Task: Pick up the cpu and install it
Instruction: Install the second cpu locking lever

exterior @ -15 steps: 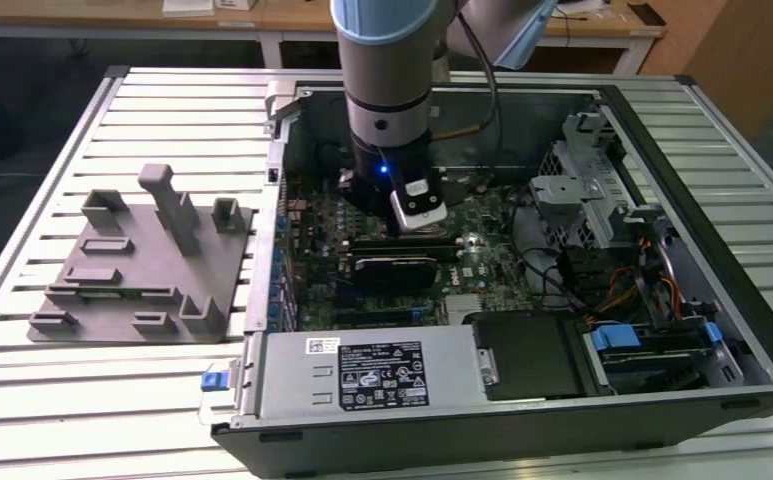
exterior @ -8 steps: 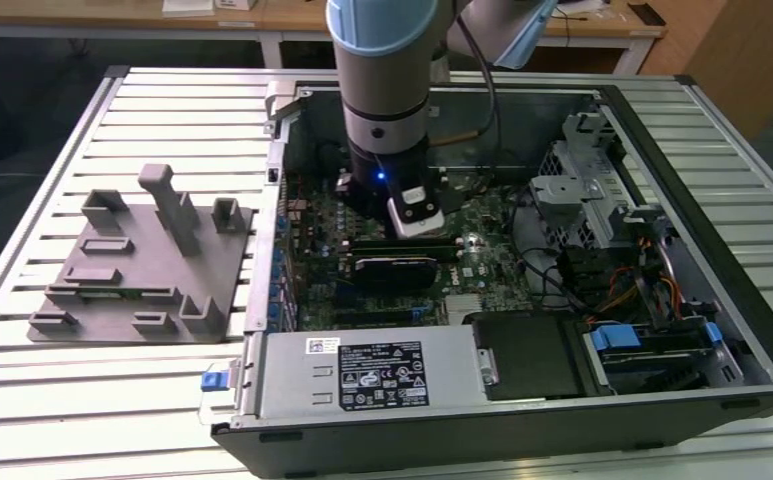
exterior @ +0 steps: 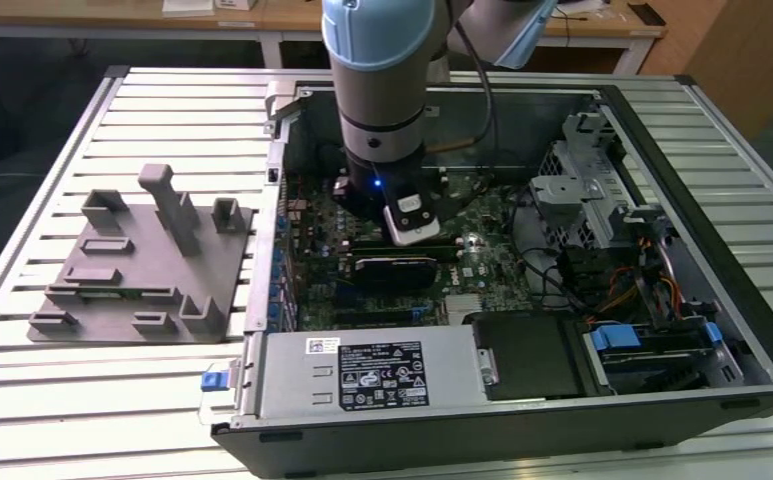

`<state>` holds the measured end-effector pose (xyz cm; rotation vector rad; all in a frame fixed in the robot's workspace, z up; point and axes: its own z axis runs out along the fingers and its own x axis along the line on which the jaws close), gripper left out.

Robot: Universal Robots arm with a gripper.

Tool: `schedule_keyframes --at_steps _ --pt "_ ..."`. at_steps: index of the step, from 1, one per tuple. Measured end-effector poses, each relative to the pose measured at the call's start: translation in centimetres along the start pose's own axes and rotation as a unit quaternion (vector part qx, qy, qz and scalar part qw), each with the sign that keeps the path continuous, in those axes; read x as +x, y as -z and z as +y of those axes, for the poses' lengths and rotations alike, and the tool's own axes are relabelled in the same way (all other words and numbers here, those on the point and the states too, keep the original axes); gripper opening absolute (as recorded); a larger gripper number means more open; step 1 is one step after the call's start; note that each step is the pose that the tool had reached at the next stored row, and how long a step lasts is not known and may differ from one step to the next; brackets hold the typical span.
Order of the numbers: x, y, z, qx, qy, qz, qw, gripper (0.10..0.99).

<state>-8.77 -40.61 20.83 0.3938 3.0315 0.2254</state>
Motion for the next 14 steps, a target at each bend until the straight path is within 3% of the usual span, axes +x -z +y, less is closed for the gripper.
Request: schedule_keyframes --at_steps 4,8,9,14 --pt "0.39 -0.22 -0.19 -0.0135 -0.001 0.0035 0.9999 0.106" --pt "0.64 -0.32 -0.47 -0.0327 -0.003 0.0084 0.9994 0.106" --pt "0.65 -0.32 -0.50 -0.0349 -0.003 0.0090 0.9993 0.106" --pt "0.62 -0.24 -0.57 -0.0352 -0.003 0.0090 0.9993 0.106"
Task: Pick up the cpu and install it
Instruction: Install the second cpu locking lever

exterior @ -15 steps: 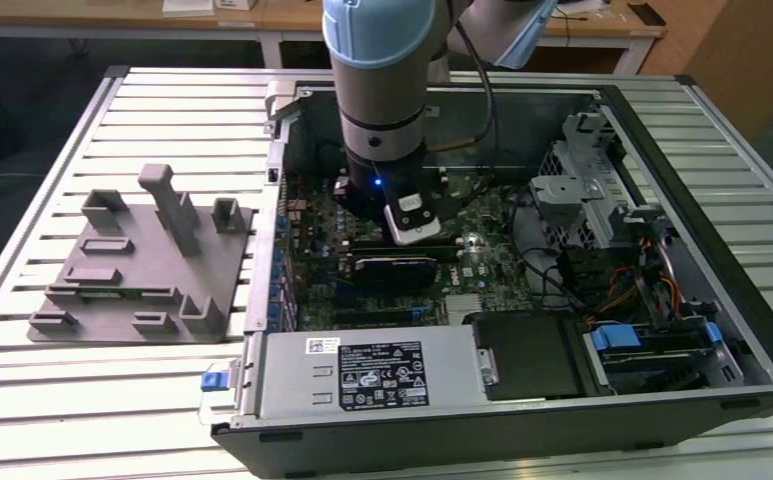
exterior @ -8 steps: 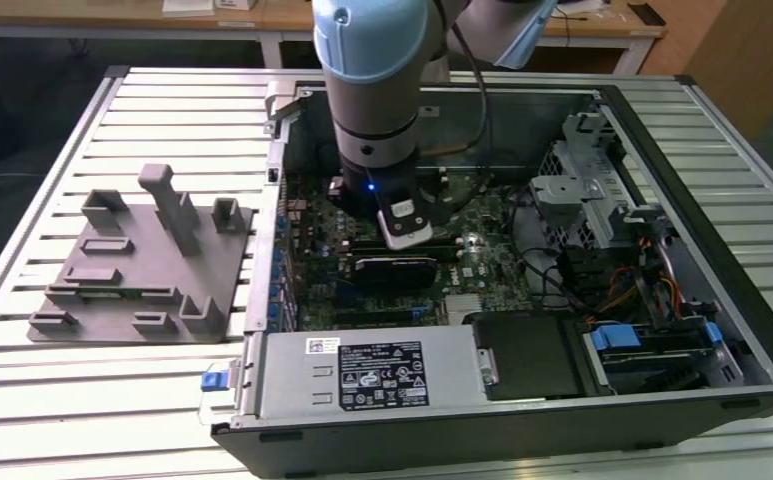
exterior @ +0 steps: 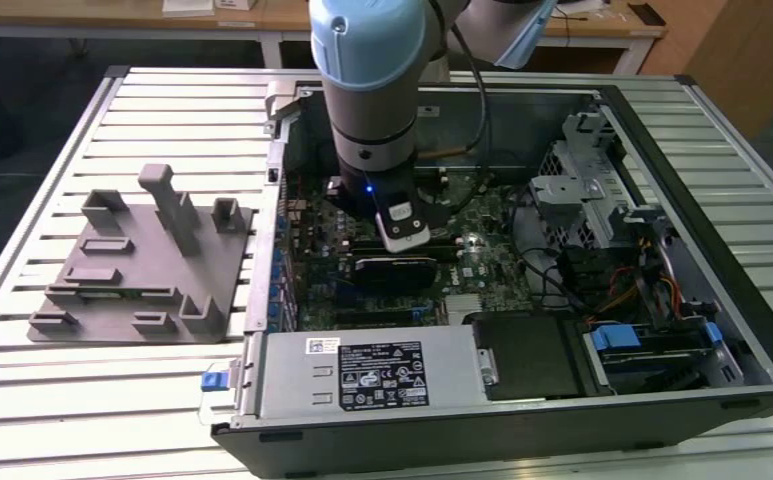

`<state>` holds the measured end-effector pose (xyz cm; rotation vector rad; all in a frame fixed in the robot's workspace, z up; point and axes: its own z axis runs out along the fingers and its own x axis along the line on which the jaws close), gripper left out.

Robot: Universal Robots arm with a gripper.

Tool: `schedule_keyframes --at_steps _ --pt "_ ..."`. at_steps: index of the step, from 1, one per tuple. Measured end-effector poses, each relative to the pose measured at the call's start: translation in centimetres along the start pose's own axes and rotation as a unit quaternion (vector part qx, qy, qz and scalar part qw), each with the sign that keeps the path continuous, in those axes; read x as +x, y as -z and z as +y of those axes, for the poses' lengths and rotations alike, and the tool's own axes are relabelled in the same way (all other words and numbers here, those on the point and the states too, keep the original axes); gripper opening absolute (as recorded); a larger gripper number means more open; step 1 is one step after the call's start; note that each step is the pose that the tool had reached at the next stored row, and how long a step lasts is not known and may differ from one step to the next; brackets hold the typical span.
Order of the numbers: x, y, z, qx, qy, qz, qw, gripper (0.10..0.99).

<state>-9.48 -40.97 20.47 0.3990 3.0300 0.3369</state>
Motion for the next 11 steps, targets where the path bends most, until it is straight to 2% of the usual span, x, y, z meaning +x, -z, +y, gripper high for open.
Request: schedule_keyframes --at_steps 5,11 --pt "-0.08 0.48 0.04 -0.0001 0.000 0.0002 1.0000 0.106" --pt "-0.39 0.63 -0.67 0.0000 0.000 0.0015 1.0000 0.106"
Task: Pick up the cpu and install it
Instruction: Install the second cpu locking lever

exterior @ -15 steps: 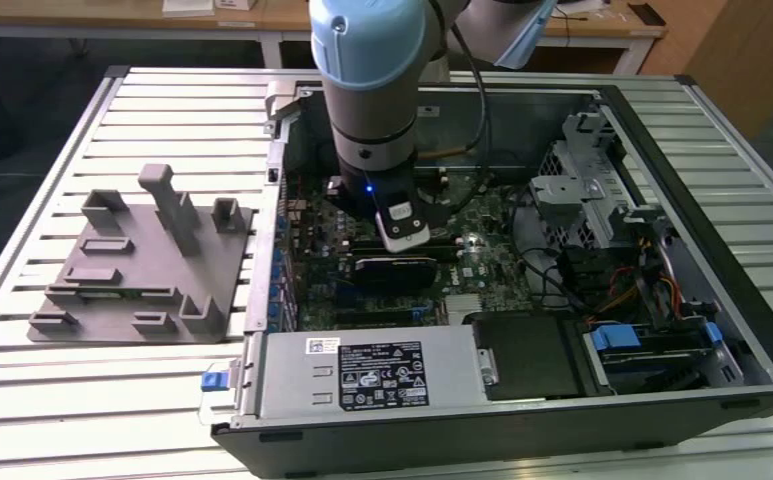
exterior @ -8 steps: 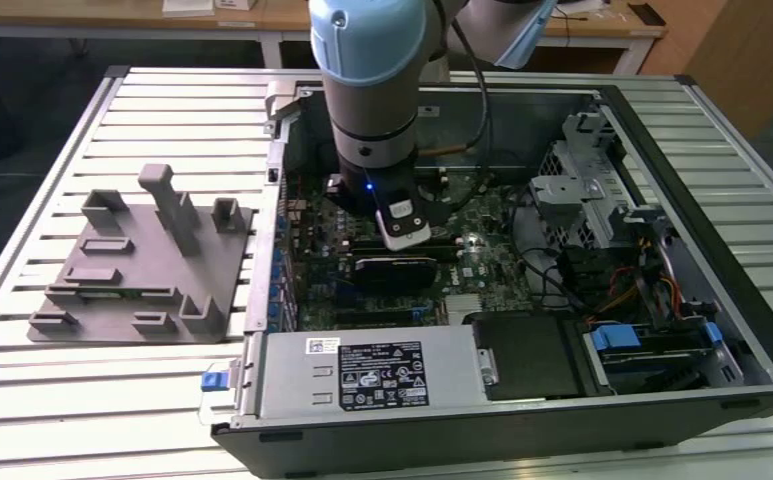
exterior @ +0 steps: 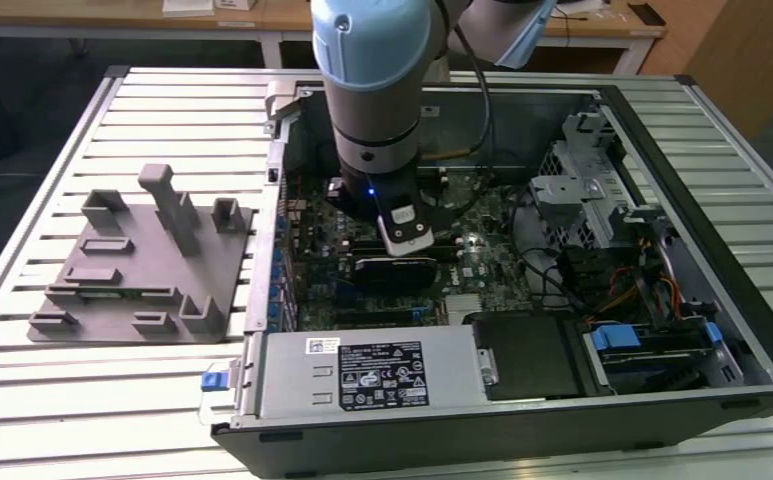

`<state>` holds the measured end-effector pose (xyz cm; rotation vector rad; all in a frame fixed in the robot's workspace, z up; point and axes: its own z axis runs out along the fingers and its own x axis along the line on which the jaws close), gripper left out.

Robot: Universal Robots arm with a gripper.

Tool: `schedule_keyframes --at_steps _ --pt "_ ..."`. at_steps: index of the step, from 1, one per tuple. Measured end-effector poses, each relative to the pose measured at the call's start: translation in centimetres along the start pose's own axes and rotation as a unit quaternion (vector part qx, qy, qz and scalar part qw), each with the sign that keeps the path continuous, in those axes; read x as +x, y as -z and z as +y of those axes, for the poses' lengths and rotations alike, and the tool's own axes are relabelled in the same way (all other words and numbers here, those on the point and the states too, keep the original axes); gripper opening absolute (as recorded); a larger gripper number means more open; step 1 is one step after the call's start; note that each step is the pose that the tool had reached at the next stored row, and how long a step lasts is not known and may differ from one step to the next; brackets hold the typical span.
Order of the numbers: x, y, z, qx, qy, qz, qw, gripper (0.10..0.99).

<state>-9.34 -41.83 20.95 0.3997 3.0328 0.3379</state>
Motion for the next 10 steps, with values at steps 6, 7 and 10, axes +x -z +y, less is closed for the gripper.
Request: schedule_keyframes --at_steps 6,7,10 --pt "-0.02 -0.30 -0.31 -0.0159 -0.002 0.0041 0.9999 0.106" --pt "0.01 -0.37 -0.33 -0.0179 -0.002 0.0046 0.9998 0.106" --pt "0.21 -0.54 -0.43 -0.0210 -0.002 0.0055 0.9998 0.106"
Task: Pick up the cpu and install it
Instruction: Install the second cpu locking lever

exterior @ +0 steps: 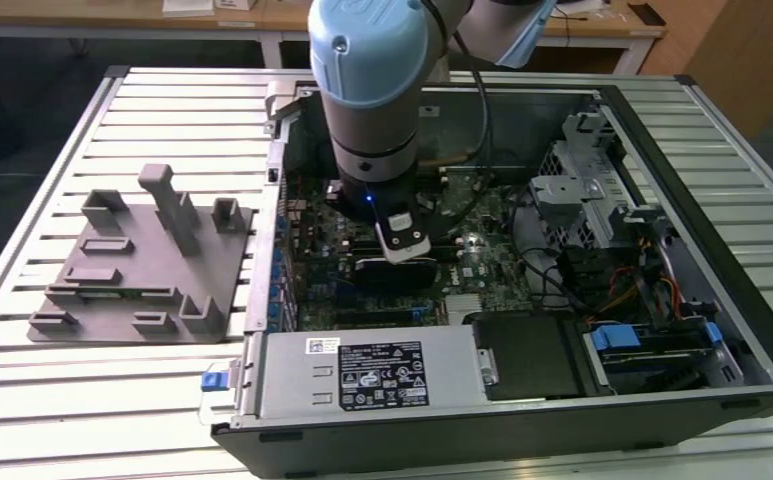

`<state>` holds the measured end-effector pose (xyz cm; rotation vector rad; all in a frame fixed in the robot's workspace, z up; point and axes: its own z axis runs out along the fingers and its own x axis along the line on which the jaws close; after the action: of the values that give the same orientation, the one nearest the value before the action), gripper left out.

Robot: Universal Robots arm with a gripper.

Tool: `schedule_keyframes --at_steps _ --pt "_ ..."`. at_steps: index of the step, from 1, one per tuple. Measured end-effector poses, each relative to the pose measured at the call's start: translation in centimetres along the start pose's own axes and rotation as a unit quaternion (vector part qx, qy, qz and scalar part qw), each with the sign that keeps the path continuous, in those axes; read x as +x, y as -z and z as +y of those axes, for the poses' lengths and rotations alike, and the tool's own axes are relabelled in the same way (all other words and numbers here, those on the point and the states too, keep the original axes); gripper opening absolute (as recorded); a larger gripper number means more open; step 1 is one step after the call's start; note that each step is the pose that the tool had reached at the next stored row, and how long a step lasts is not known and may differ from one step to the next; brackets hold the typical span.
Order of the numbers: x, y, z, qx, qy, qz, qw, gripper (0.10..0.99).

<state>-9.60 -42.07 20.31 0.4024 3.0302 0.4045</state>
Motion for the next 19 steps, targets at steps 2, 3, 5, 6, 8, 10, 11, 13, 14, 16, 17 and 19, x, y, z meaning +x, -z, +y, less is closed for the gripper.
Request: schedule_keyframes --at_steps 2,3,5,6,8,10,11,13,14,16,17,19 --pt "0.06 -0.08 -0.04 -0.0021 0.000 0.0005 1.0000 0.106" --pt "0.08 -0.12 -0.06 -0.0034 0.000 0.0009 1.0000 0.106" --pt "0.12 -0.21 -0.07 -0.0062 -0.001 0.0016 1.0000 0.106" --pt "0.14 -0.25 -0.06 -0.0071 -0.001 0.0018 1.0000 0.106" --pt "0.19 -0.34 0.00 -0.0081 -0.001 0.0020 1.0000 0.106" --pt "0.26 -0.45 0.09 -0.0082 -0.001 0.0021 1.0000 0.106" --pt "0.29 -0.50 0.14 -0.0082 -0.001 0.0021 1.0000 0.106" --pt "0.36 -0.61 0.25 -0.0083 -0.001 0.0021 1.0000 0.106" --pt "0.41 -0.66 0.32 -0.0082 -0.001 0.0021 1.0000 0.106" --pt "0.49 -0.80 0.42 -0.0083 -0.001 0.0021 1.0000 0.106" --pt "0.52 -0.88 0.46 -0.0084 -0.001 0.0021 1.0000 0.106" --pt "0.57 -1.01 0.49 -0.0081 -0.001 0.0021 1.0000 0.106"
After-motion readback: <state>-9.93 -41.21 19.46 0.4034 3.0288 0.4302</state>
